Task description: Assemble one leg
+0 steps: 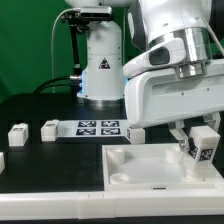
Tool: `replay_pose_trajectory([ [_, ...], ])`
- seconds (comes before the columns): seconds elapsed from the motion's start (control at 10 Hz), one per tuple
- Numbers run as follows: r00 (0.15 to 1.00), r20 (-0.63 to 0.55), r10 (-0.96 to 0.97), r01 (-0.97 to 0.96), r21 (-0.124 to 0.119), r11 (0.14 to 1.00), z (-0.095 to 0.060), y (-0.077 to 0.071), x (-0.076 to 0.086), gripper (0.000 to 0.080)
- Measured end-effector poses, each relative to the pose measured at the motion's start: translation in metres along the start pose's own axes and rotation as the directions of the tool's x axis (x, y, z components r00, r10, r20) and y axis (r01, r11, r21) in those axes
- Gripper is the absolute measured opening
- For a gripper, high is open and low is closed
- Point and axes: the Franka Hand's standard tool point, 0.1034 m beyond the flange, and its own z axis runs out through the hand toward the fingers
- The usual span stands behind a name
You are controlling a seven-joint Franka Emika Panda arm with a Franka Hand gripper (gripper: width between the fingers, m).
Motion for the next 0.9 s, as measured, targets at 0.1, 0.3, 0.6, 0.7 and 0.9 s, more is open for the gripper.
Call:
replay_pose_trajectory([
  [0.1, 1.0, -0.006, 0.0, 0.0, -0.003, 1.0, 0.0018, 0.0018, -0.0011, 0.0293],
  [0.3, 1.0, -0.022, 0.004, -0.004, -0.011, 1.0, 0.0061, 0.0043, -0.0027, 0.0293],
  [0.6, 0.994, -0.105, -0.002, -0.004, -0.049, 0.999, 0.0062, 0.0082, -0.0068, 0.0293],
  [0.7, 0.993, -0.116, -0.002, -0.005, -0.055, 0.999, 0.0062, 0.0084, -0.009, 0.0293],
  [0.9, 0.993, -0.115, -0.002, -0.005, -0.054, 0.999, 0.0061, 0.0085, -0.0083, 0.0349],
])
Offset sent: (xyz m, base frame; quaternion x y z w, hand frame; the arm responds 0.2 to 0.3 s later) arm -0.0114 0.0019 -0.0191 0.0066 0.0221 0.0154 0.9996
